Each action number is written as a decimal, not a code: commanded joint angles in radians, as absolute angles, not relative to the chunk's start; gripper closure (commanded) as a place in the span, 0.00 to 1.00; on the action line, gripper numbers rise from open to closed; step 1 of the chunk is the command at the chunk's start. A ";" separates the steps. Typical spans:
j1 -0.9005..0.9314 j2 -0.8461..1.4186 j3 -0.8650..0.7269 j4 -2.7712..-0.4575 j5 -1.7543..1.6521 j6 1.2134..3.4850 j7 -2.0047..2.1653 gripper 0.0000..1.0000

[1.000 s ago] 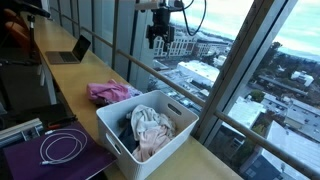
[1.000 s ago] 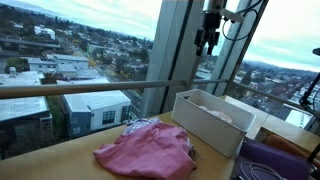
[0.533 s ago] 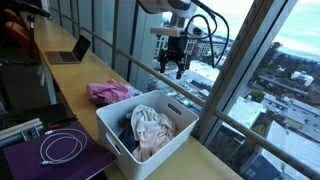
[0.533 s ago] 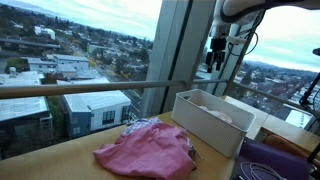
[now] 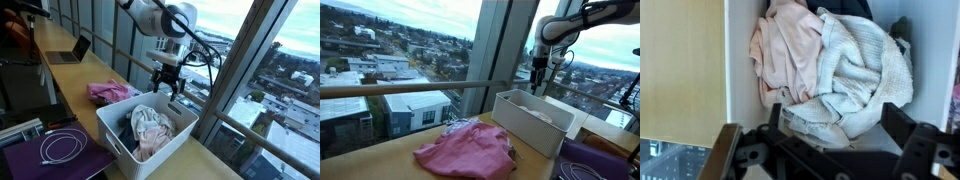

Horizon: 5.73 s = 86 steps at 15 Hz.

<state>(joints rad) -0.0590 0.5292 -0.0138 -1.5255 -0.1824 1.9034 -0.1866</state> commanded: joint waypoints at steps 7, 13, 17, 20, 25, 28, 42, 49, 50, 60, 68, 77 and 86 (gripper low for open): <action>-0.088 0.518 0.021 -1.840 -0.117 2.250 -0.328 0.00; -0.102 0.600 0.021 -1.872 -0.077 2.318 -0.371 0.00; -0.117 0.691 0.001 -1.842 -0.105 2.354 -0.378 0.00; -0.136 0.754 -0.006 -1.801 -0.107 2.336 -0.384 0.00; -0.174 0.802 0.006 -1.739 -0.079 2.278 -0.395 0.20; -0.185 0.776 0.013 -1.724 -0.054 2.227 -0.392 0.40; -0.161 0.401 0.027 -1.656 0.073 1.914 -0.362 0.99; -0.039 0.281 0.070 -1.484 0.072 1.820 -0.301 0.99; -0.013 0.271 0.081 -1.460 0.063 1.811 -0.291 0.99; 0.286 0.266 0.227 -1.176 -0.049 1.602 -0.134 0.99; 0.353 0.336 0.244 -1.182 -0.036 1.581 -0.112 0.99; 0.301 0.464 0.246 -1.384 0.080 1.777 -0.082 0.99; 0.320 0.572 0.249 -1.529 0.087 1.858 -0.051 0.99</action>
